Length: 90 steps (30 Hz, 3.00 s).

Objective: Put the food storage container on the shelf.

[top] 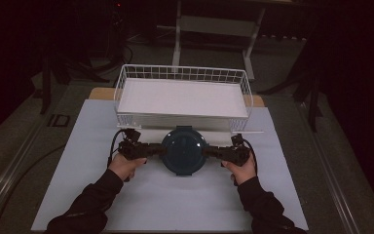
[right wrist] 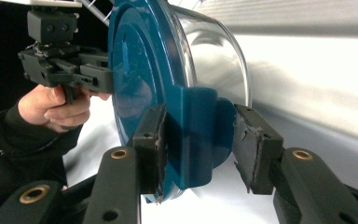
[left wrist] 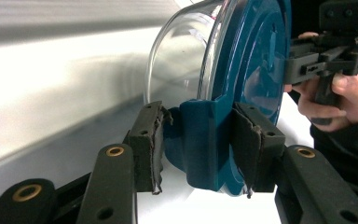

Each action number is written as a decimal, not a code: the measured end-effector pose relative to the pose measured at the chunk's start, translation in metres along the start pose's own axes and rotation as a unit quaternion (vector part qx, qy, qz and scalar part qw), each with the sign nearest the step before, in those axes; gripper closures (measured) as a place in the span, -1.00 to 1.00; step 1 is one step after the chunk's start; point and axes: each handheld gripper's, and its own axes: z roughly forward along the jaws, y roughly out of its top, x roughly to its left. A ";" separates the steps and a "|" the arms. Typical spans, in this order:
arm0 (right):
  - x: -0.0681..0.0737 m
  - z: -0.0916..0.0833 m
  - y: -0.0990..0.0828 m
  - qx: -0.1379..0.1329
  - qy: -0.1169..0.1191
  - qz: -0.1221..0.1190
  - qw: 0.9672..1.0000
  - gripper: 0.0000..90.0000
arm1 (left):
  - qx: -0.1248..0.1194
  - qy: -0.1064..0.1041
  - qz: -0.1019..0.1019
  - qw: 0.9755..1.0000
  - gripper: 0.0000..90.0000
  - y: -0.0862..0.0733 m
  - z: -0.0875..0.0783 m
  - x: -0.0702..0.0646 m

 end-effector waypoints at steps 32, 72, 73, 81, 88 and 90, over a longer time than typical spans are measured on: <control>-0.029 0.024 0.009 -0.032 -0.058 -0.002 0.998 0.17 | -0.053 0.008 -0.016 0.998 0.17 0.004 0.025 0.035; 0.021 0.014 0.001 -0.051 -0.100 -0.063 0.992 -0.13 | -0.054 0.028 0.073 0.995 -1.00 -0.020 -0.005 -0.001; 0.021 0.014 0.001 -0.051 -0.100 -0.063 0.992 -0.13 | -0.054 0.028 0.073 0.995 -1.00 -0.020 -0.005 -0.001; 0.041 0.018 -0.015 -0.029 -0.088 -0.081 0.992 0.14 | -0.048 0.015 0.094 0.994 -1.00 -0.038 -0.013 -0.018; 0.052 0.036 -0.032 0.005 -0.078 -0.088 0.993 0.58 | -0.048 0.028 0.107 0.993 -1.00 -0.050 -0.022 -0.027; 0.055 0.041 -0.035 0.014 -0.072 -0.092 0.993 0.70 | -0.051 0.029 0.110 0.992 -1.00 -0.051 -0.025 -0.029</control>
